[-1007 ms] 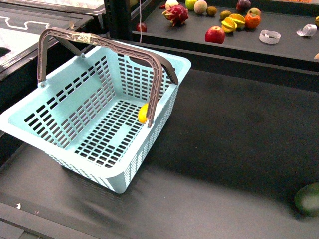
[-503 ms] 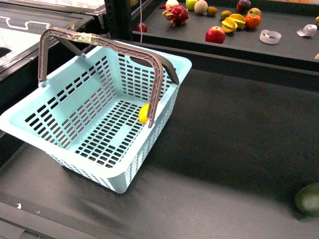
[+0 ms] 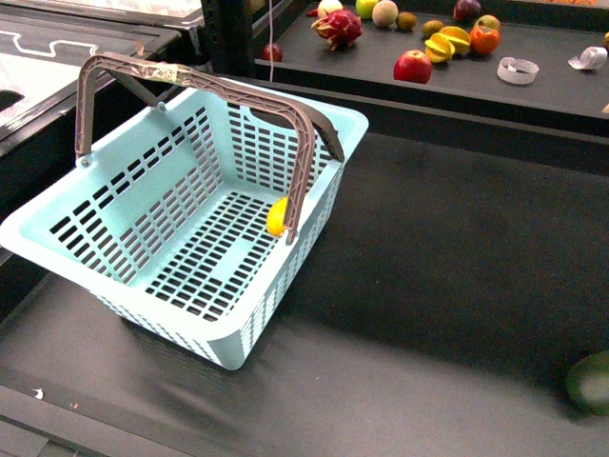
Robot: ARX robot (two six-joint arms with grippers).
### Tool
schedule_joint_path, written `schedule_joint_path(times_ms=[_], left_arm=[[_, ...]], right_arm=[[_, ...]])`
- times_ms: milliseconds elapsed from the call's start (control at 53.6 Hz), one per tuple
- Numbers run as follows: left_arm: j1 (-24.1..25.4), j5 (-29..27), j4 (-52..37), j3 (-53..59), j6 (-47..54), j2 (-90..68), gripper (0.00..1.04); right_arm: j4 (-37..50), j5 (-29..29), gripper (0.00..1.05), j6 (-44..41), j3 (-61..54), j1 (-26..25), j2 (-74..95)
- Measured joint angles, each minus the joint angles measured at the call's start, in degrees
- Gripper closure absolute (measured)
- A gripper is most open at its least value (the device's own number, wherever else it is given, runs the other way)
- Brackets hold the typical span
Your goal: Pick mango with right arm and hold basket with left
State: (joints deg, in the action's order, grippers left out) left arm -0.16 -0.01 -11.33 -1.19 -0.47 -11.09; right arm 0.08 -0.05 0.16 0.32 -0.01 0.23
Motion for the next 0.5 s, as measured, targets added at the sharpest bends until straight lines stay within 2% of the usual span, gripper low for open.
schedule_joint_path(times_ms=[75, 130, 168, 503], left_arm=[[0.0, 0.0, 1.5, 0.0, 0.0, 1.4, 1.01], [0.0, 0.0, 8.8, 0.0, 0.0, 6.8, 1.01], [0.0, 0.0, 10.6, 0.0, 0.0, 9.3, 1.01], [0.0, 0.0, 11.2, 0.0, 0.0, 10.8, 1.01]], right_arm=[[0.0, 0.0, 0.08, 0.0, 0.0, 0.0, 0.0], [0.0, 0.0, 0.08, 0.0, 0.0, 0.0, 0.0], [0.0, 0.0, 0.08, 0.0, 0.0, 0.0, 0.0], [0.0, 0.0, 0.08, 0.0, 0.0, 0.0, 0.0]])
